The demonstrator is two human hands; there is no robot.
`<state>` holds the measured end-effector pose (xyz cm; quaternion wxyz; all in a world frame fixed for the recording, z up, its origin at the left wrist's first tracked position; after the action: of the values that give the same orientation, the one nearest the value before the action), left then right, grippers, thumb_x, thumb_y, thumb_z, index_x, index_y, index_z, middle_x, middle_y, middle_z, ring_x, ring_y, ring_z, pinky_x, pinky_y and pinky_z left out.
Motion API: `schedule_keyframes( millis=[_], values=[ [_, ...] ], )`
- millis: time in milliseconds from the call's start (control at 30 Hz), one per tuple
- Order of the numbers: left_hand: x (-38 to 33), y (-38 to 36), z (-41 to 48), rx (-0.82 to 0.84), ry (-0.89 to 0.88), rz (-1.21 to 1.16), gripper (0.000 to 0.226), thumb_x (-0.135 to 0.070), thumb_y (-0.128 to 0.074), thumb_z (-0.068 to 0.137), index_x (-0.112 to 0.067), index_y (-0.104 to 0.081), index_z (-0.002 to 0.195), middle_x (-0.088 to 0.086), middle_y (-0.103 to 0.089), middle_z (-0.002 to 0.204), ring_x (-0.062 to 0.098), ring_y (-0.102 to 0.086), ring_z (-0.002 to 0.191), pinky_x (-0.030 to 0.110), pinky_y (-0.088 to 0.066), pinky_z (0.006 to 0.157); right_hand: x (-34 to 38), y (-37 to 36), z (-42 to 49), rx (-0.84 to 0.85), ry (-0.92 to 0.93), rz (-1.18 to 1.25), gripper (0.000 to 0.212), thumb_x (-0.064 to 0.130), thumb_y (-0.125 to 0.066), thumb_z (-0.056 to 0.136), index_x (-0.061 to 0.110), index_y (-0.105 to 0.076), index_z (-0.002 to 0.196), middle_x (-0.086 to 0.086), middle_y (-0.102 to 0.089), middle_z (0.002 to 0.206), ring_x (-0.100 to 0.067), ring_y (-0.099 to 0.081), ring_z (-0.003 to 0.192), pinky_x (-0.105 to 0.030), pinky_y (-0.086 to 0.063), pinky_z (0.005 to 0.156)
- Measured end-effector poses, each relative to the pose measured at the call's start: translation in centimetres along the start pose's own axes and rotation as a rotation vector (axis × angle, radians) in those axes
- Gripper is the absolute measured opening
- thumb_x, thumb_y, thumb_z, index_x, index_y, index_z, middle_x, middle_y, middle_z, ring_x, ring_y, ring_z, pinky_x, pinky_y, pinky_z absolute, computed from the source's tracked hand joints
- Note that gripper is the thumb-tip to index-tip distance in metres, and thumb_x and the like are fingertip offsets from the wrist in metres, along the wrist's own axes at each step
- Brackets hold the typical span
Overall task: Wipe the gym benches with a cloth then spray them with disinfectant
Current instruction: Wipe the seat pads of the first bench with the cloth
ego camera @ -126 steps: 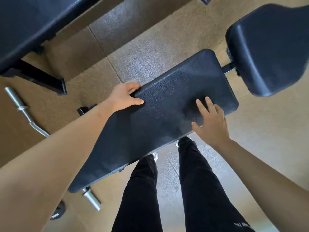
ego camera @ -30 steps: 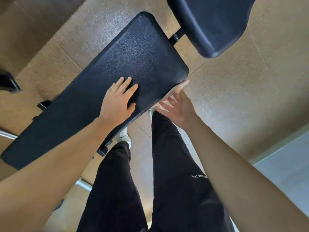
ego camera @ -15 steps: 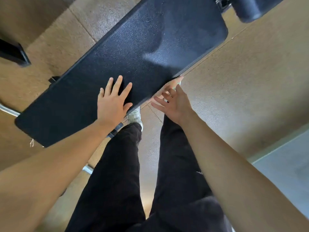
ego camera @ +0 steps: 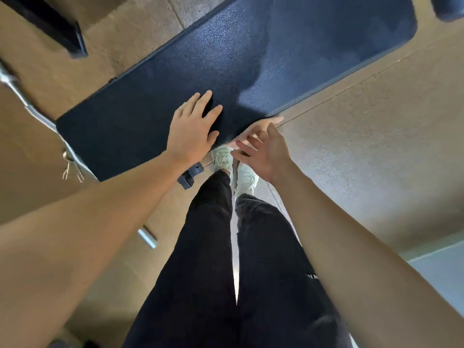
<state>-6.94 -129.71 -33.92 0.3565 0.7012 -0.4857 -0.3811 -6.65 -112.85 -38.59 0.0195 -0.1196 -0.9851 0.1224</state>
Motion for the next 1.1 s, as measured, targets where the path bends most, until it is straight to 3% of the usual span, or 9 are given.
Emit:
schedule_keyframes(
  millis=[200, 267, 333, 433, 567, 767, 900, 1000, 1100],
  values=[
    [7.0, -2.4, -10.1, -0.002, 0.317, -0.073, 0.056, -0.028, -0.069, 0.094, -0.014, -0.053, 0.145, 0.015, -0.043, 0.158, 0.039, -0.043, 0.141, 0.055, -0.045, 0.105, -3.1, -0.7, 0.6, 0.052, -0.041, -0.084, 0.052, 0.049, -0.029, 0.109, 0.011, -0.057, 0.13, -0.012, -0.058, 0.129, -0.041, -0.047, 0.137, -0.062, -0.045, 0.103],
    [9.2, -4.0, -14.2, 0.06, 0.412, -0.077, 0.056, -0.029, -0.068, 0.095, -0.013, -0.052, 0.147, 0.016, -0.041, 0.159, 0.041, -0.043, 0.14, 0.057, -0.047, 0.103, -4.9, -1.2, 0.7, 0.07, -0.07, -0.097, 0.05, 0.051, -0.029, 0.108, 0.015, -0.062, 0.118, -0.013, -0.057, 0.133, -0.041, -0.048, 0.135, -0.06, -0.049, 0.097],
    [11.1, -5.4, -17.8, 0.127, 0.499, -0.081, 0.059, -0.032, -0.066, 0.097, -0.014, -0.048, 0.15, 0.015, -0.037, 0.162, 0.041, -0.041, 0.142, 0.057, -0.047, 0.106, -6.6, -1.9, 0.8, 0.103, -0.095, -0.089, 0.049, 0.052, -0.028, 0.108, 0.017, -0.061, 0.099, -0.014, -0.056, 0.135, -0.041, -0.05, 0.133, -0.057, -0.052, 0.091],
    [13.1, -7.4, -21.7, 0.207, 0.574, -0.102, 0.069, -0.037, -0.062, 0.099, -0.018, -0.035, 0.159, 0.013, -0.026, 0.168, 0.041, -0.033, 0.149, 0.054, -0.038, 0.116, -9.4, -2.3, 1.4, 0.12, -0.116, -0.111, 0.049, 0.051, -0.03, 0.108, 0.015, -0.061, 0.096, -0.015, -0.058, 0.128, -0.039, -0.051, 0.131, -0.061, -0.045, 0.104],
    [13.6, -9.4, -23.3, 0.222, 0.575, -0.232, 0.077, -0.034, -0.059, 0.101, -0.023, -0.017, 0.164, 0.004, -0.007, 0.173, 0.038, -0.014, 0.157, 0.053, -0.034, 0.12, -12.4, -2.7, 1.9, 0.134, -0.109, -0.213, 0.048, 0.05, -0.033, 0.108, 0.013, -0.063, 0.101, -0.013, -0.062, 0.125, -0.036, -0.055, 0.128, -0.06, -0.042, 0.11],
    [13.2, -9.8, -23.8, 0.141, 0.538, -0.335, 0.082, -0.026, -0.064, 0.095, -0.021, -0.02, 0.164, 0.002, -0.007, 0.173, 0.037, -0.004, 0.158, 0.045, -0.031, 0.12, -17.4, -4.2, 2.0, 0.112, -0.088, -0.302, 0.039, 0.045, -0.042, 0.106, 0.012, -0.061, 0.098, -0.015, -0.062, 0.126, -0.035, -0.058, 0.126, -0.058, -0.047, 0.106],
    [14.5, -10.2, -25.3, 0.051, 0.403, -0.3, 0.075, -0.024, -0.068, 0.089, -0.017, -0.038, 0.157, 0.007, -0.022, 0.17, 0.035, -0.018, 0.156, 0.046, -0.038, 0.116, -20.5, -4.9, 2.1, 0.046, -0.053, -0.34, 0.015, 0.024, -0.059, 0.1, 0.01, -0.06, 0.096, -0.015, -0.063, 0.129, -0.034, -0.062, 0.121, -0.054, -0.05, 0.105],
    [16.9, -10.7, -27.3, -0.056, 0.381, -0.347, 0.072, -0.015, -0.071, 0.085, -0.009, -0.046, 0.152, 0.015, -0.029, 0.166, 0.036, -0.03, 0.152, 0.044, -0.034, 0.118, -22.2, -5.1, 2.4, -0.065, 0.015, -0.291, 0.019, 0.025, -0.057, 0.104, 0.008, -0.061, 0.111, -0.013, -0.067, 0.123, -0.031, -0.065, 0.116, -0.051, -0.053, 0.102],
    [19.1, -11.9, -29.2, -0.08, 0.37, -0.406, 0.075, -0.013, -0.073, 0.084, -0.01, -0.043, 0.153, 0.016, -0.025, 0.168, 0.036, -0.031, 0.152, 0.05, -0.037, 0.118, -24.3, -6.1, 2.6, -0.092, 0.079, -0.418, 0.027, 0.029, -0.054, 0.106, 0.008, -0.053, 0.123, -0.006, -0.063, 0.121, -0.02, -0.064, 0.111, -0.037, -0.059, 0.091]
  ],
)
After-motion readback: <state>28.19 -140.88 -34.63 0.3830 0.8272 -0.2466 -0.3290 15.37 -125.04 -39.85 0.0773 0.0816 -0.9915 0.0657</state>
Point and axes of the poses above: each hand's wrist, its own z-axis towards the middle knuckle, its own y-axis out of the back of the hand, x = y × z, the point moved 10 cm from there along z, towards the middle knuckle
